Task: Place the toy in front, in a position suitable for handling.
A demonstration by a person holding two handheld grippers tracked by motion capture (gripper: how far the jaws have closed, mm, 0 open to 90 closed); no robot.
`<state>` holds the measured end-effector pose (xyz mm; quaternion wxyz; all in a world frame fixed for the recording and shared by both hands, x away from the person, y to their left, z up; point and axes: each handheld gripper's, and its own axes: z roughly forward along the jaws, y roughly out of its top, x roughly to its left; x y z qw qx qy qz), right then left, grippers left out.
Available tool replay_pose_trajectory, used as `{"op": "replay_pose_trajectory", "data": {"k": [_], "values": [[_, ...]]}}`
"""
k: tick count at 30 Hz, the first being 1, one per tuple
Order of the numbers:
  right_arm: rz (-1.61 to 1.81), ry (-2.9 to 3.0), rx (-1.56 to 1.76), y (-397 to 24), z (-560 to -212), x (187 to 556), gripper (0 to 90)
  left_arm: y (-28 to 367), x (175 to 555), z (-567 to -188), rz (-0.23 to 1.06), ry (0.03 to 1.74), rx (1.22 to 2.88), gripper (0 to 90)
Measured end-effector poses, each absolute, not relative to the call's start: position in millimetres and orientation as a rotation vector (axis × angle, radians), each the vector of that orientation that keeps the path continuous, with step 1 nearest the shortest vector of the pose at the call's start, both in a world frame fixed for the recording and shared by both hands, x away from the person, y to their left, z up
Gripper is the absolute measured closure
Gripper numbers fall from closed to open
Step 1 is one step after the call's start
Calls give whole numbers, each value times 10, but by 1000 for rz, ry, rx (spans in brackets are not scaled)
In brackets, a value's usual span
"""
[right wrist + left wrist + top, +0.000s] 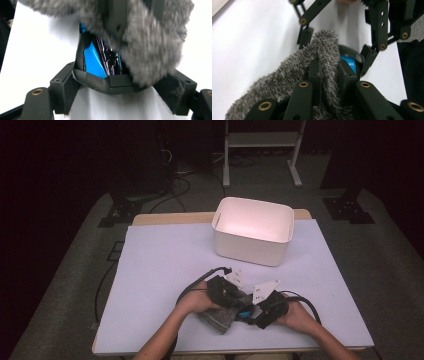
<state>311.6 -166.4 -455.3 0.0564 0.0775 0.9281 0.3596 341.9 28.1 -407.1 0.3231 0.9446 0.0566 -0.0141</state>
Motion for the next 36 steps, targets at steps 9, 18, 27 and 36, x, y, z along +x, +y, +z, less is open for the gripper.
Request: {"op": "replay_pose_trajectory", "data": {"k": [9, 18, 27, 36], "values": [[1089, 2820, 234, -1669, -4553, 3122, 226, 845, 3433, -4086, -12, 289, 2528, 761], [1095, 2820, 235, -1671, -4558, 3127, 226, 1159, 3373, -4165, -32, 365, 2503, 761], [1117, 2838, 251, -1682, -4574, 3144, 232, 798, 3394, -4095, -41, 276, 2498, 761], [1113, 2842, 255, -1680, -4574, 3144, 234, 405, 3487, -4043, -42, 212, 2523, 762]]}}
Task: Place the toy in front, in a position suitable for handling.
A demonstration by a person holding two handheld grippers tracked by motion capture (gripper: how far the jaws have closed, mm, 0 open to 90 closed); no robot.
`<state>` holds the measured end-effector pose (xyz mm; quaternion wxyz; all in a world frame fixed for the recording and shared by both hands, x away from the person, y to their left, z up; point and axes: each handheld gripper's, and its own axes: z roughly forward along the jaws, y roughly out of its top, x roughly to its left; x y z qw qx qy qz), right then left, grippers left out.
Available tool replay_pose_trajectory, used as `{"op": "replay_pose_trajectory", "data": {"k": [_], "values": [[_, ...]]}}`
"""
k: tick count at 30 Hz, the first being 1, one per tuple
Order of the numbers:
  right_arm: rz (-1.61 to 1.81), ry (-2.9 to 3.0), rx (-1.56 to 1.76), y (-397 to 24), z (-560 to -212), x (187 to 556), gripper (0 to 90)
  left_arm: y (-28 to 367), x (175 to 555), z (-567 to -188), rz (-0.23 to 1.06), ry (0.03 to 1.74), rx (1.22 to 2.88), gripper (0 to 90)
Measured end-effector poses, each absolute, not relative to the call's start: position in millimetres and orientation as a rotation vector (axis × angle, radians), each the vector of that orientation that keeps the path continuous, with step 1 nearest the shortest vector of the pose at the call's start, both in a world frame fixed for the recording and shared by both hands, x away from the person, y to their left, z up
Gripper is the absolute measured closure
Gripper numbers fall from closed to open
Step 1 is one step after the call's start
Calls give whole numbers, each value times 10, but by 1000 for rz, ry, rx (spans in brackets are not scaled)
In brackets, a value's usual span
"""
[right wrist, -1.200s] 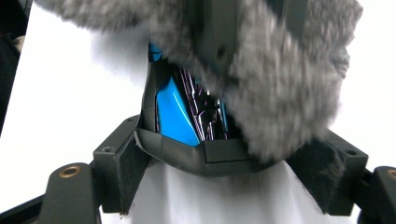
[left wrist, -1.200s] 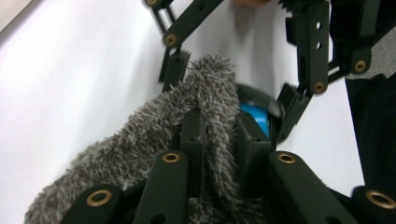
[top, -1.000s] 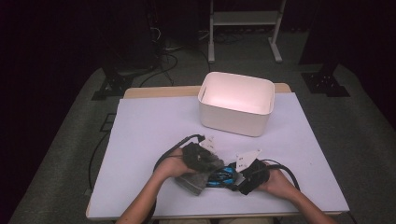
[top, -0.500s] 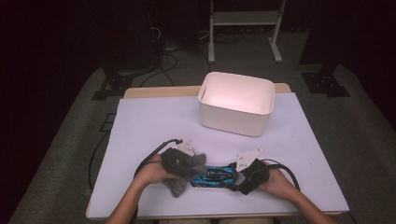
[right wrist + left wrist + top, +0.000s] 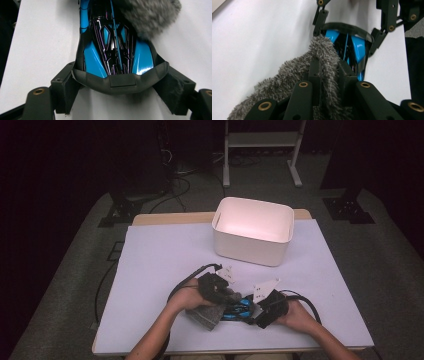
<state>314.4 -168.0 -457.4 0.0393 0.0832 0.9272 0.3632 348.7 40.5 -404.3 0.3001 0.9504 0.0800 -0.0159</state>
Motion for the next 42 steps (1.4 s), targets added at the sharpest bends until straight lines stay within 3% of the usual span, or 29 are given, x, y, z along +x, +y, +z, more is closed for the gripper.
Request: {"op": "replay_pose_trajectory", "data": {"k": [15, 22, 25, 30, 32, 35, 42], "values": [[1111, 2847, 251, -1678, -4572, 3150, 237, 952, 3325, -4116, -54, 302, 2491, 756], [1113, 2846, 254, -1680, -4574, 3151, 237, 1071, 3328, -4031, -73, 363, 2391, 607], [1115, 2846, 254, -1681, -4574, 3152, 237, 1071, 3369, -4018, -80, 458, 2375, 465], [1114, 2846, 254, -1681, -4574, 3150, 237, 1070, 3363, -4144, -121, 468, 2363, 518], [1116, 2847, 255, -1682, -4575, 3152, 236, 1069, 3331, -4205, -129, 446, 2353, 640], [1120, 2849, 264, -1687, -4577, 3156, 232, 1119, 3302, -4283, -108, 444, 2304, 683], [1096, 2884, 314, -1694, -4490, 3155, 185, 1077, 3236, -4265, -34, 414, 2337, 688]]}}
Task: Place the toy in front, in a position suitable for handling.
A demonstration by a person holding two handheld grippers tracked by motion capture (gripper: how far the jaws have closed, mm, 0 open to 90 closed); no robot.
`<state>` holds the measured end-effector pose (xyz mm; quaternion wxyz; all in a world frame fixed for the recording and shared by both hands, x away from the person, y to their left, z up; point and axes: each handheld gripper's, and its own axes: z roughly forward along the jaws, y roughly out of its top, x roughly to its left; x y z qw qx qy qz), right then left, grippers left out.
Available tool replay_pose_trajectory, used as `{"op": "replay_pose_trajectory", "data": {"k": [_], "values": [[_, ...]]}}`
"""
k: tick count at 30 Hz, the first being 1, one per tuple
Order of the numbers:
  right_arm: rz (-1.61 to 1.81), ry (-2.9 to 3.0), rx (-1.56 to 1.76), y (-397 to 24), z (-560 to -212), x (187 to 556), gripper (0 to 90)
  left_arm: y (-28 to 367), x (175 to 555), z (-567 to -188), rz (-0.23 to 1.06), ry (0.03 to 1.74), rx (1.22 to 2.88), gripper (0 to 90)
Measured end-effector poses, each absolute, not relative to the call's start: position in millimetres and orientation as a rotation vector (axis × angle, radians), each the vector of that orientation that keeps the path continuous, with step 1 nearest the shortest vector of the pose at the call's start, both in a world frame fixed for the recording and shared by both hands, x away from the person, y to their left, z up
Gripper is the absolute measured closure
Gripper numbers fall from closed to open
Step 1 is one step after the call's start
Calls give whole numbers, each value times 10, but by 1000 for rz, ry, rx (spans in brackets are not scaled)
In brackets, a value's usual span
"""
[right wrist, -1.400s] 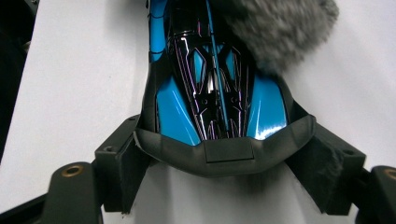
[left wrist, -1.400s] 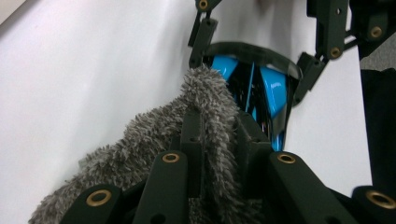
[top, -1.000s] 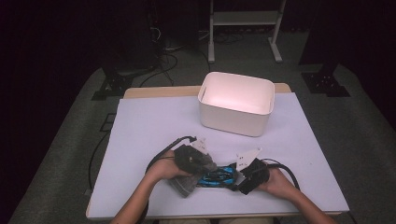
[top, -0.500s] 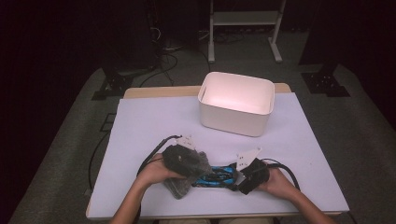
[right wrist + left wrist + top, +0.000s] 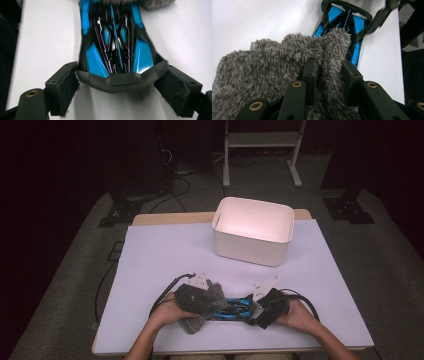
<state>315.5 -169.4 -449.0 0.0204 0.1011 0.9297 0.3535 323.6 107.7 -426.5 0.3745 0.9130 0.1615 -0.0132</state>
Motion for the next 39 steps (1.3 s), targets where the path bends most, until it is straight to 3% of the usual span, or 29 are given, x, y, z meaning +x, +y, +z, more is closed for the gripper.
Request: {"op": "replay_pose_trajectory", "data": {"k": [8, 11, 19, 39], "values": [[1232, 2906, 393, -1662, -4313, 3288, 178, 1036, 3233, -4259, -28, 398, 2347, 689], [1215, 2920, 388, -1604, -4292, 3330, 216, 1031, 3221, -4254, -17, 396, 2353, 689], [1088, 3119, 428, -1511, -4456, 3458, 196, 1015, 3237, -4234, -27, 389, 2366, 689], [1121, 3082, 505, -1568, -4370, 3534, 231, 1009, 3251, -4232, -34, 378, 2365, 697]]}}
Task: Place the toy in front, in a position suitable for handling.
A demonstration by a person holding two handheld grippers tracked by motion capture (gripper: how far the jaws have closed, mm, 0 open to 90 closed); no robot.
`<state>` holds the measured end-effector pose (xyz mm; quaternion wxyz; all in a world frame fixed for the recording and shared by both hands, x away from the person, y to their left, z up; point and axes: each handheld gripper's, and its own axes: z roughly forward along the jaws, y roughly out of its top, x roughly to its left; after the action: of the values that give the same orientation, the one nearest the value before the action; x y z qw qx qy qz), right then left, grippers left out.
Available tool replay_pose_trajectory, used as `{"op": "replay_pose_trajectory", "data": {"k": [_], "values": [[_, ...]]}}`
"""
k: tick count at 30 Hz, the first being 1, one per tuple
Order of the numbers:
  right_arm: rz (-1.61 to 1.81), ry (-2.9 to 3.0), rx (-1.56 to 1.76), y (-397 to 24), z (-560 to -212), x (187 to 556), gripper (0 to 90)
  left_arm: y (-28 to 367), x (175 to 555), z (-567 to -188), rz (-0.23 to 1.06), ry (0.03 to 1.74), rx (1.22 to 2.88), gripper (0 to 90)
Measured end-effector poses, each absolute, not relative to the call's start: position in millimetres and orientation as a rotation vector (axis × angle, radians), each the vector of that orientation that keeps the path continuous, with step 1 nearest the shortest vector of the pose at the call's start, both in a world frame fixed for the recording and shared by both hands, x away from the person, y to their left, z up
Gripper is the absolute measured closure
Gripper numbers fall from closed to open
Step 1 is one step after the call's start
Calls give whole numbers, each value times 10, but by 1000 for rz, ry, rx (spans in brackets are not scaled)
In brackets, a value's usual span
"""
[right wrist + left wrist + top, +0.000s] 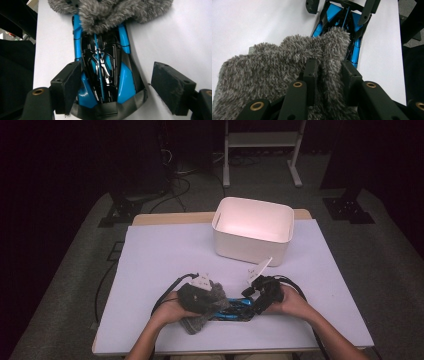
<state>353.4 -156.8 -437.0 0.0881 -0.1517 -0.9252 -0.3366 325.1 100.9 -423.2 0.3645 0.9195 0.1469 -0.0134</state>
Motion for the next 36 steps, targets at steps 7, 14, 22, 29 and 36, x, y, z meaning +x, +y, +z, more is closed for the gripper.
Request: {"op": "replay_pose_trajectory", "data": {"k": [7, 14, 22, 29, 36], "values": [[-1008, -2633, -504, -1605, -4443, 3589, 324, 1030, 3277, -4124, -27, 378, 2339, 724], [-1061, -2684, -498, -1624, -4424, 3498, 337, 1038, 3378, -4062, -35, 401, 2311, 724], [-1143, -2799, -432, -1628, -4380, 3332, 340, 927, 3622, -4052, -112, 470, 2347, 701], [-1196, -2916, -346, -1628, -4334, 3173, 347, 882, 3607, -4093, -229, 472, 2366, 691], [-1251, -3020, -269, -1621, -4313, 3027, 343, 908, 3537, -4032, -218, 443, 2365, 747]]}}
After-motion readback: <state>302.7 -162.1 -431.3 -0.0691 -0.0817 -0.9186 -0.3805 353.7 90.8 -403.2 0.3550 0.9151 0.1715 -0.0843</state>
